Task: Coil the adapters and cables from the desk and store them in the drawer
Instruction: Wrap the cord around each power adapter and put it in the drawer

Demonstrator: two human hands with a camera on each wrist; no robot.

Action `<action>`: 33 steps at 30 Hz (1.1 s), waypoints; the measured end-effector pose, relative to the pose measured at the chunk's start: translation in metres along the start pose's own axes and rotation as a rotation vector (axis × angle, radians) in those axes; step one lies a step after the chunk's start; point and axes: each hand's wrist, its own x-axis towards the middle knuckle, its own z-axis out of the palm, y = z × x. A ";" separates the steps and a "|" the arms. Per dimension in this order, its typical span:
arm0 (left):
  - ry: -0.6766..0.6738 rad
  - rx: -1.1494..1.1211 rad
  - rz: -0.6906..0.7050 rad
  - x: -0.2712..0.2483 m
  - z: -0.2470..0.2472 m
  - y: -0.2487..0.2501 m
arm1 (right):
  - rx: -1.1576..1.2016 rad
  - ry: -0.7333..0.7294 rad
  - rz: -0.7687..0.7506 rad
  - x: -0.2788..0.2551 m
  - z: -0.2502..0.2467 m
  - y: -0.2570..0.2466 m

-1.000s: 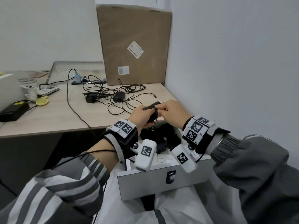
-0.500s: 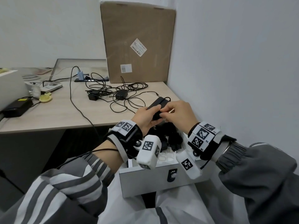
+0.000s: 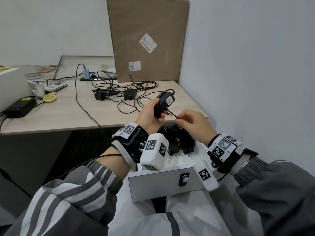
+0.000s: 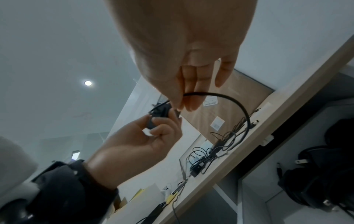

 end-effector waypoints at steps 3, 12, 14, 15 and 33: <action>-0.133 0.029 -0.077 -0.011 -0.004 0.002 | 0.047 -0.049 0.019 -0.002 -0.005 0.004; -0.385 0.868 -0.171 -0.030 -0.018 -0.003 | -0.301 -0.363 0.106 0.008 -0.026 0.018; -0.423 1.055 -0.177 -0.030 -0.020 -0.006 | -0.351 -0.428 0.104 0.013 -0.028 0.010; -0.425 1.112 -0.182 -0.030 -0.020 -0.006 | -0.375 -0.460 0.097 0.014 -0.028 0.005; 0.151 0.899 0.246 -0.003 -0.042 -0.029 | -0.239 -0.151 -0.048 -0.002 0.029 -0.032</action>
